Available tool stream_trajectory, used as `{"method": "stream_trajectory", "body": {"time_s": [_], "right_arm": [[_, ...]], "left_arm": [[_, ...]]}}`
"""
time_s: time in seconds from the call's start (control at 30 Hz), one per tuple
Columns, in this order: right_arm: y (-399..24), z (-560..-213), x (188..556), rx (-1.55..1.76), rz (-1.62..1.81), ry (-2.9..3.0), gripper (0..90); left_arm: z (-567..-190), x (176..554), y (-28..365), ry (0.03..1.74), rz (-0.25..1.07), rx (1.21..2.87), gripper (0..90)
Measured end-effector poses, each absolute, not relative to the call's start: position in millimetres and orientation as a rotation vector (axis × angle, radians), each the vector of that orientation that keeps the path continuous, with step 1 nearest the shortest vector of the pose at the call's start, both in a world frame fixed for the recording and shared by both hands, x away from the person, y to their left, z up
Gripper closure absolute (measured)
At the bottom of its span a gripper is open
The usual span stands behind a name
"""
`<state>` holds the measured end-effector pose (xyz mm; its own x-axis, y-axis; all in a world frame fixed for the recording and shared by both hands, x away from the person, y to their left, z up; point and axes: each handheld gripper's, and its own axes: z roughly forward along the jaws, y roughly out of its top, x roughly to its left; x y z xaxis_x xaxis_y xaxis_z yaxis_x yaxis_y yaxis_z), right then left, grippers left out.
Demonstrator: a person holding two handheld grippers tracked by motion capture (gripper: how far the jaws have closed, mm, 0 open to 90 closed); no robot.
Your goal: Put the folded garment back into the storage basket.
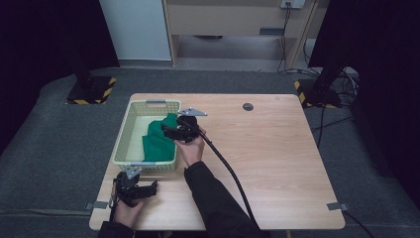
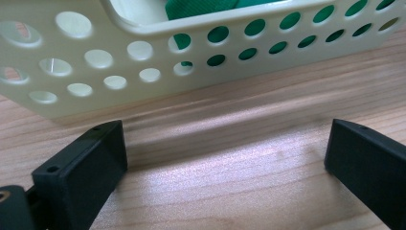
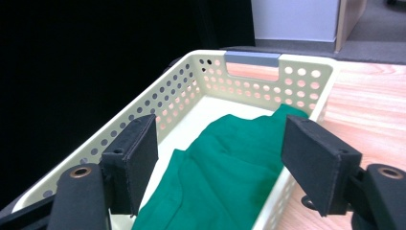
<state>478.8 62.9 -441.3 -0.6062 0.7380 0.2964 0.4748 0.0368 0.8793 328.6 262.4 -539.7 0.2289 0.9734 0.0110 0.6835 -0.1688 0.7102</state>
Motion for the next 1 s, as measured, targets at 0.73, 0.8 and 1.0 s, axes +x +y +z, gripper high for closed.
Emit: {"method": "stream_trajectory", "body": {"time_s": [0.73, 0.8, 1.0], "right_arm": [[12.2, -419.3, 467.4, 1.196, 1.537, 1.948, 19.6], [6.5, -417.0, 465.7, 1.183, 1.529, 1.943, 19.4], [-10.5, -412.4, 461.4, 1.165, 1.505, 1.926, 19.1]], "left_arm": [[-539.7, 328.6, 262.4, 1.518, 0.645, 1.925, 0.0], [-539.7, 328.6, 262.4, 1.518, 0.645, 1.925, 0.0], [-539.7, 328.6, 262.5, 1.518, 0.645, 1.927, 0.0]]}}
